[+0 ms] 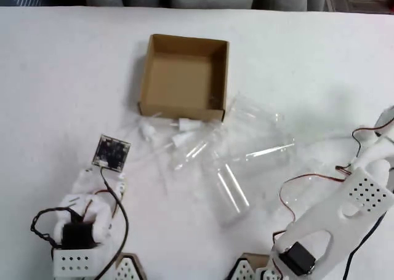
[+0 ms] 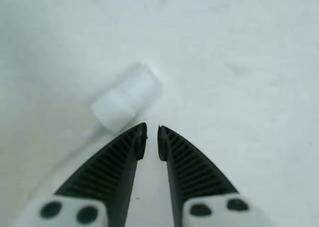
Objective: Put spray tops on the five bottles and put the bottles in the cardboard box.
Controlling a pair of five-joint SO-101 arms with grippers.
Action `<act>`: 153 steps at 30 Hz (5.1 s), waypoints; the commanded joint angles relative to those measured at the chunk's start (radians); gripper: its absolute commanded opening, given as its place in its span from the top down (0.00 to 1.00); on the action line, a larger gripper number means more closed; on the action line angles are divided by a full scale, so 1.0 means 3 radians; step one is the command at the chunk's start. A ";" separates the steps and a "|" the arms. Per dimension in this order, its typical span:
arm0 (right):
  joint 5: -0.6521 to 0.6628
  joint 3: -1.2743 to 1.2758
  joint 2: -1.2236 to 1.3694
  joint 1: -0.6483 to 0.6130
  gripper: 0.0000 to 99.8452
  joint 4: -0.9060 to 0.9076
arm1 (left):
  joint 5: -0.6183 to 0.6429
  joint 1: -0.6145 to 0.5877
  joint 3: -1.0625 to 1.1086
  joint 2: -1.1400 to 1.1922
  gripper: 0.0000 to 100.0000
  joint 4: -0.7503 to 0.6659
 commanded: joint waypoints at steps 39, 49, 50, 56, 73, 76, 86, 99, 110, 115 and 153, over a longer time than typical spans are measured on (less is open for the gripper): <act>-0.1708 -0.0798 0.0744 -0.0396 0.86 -0.0222 | -0.0031 -0.0033 -0.0010 -0.0059 0.89 0.0051; -0.1376 -0.0803 0.0790 -0.0366 0.99 -0.0361 | -0.0031 -0.0033 -0.0010 -0.0059 0.89 0.0051; -0.1314 -0.0808 0.0754 -0.0366 0.97 -0.0330 | -0.0031 -0.0033 -0.0010 -0.0059 0.89 0.0051; -0.0859 -0.0803 0.0345 -0.0366 0.98 0.0432 | -0.0010 0.0105 -0.0010 -0.0059 0.89 0.0026; -0.0343 0.2056 -0.1777 -0.0504 0.98 0.0606 | 0.0731 0.0724 -0.0757 -0.0049 0.90 -0.0378; -0.0327 0.2614 -0.2217 -0.0524 0.98 0.0448 | 0.0864 0.0995 -0.0962 0.0100 0.90 -0.0256; 0.0056 0.4567 -0.3572 -0.0575 0.98 0.0018 | 0.1841 0.1849 -0.2143 0.1931 0.89 -0.0307; 0.0123 0.6495 -0.4601 -0.0908 0.98 -0.1143 | 0.3268 0.3041 -0.2358 0.3030 0.89 -0.1309; 0.0153 0.6593 -0.4340 -0.0903 0.98 -0.1527 | 0.3780 0.3051 -0.2634 0.4340 0.75 -0.1626; 0.0153 0.6593 -0.4309 -0.0903 0.98 -0.1634 | 0.3902 0.3056 -0.2777 0.4570 0.71 -0.1529; 0.0245 0.6603 -0.4304 -0.0898 0.98 -0.1639 | 0.3606 0.2989 -0.3841 0.6145 0.69 -0.0486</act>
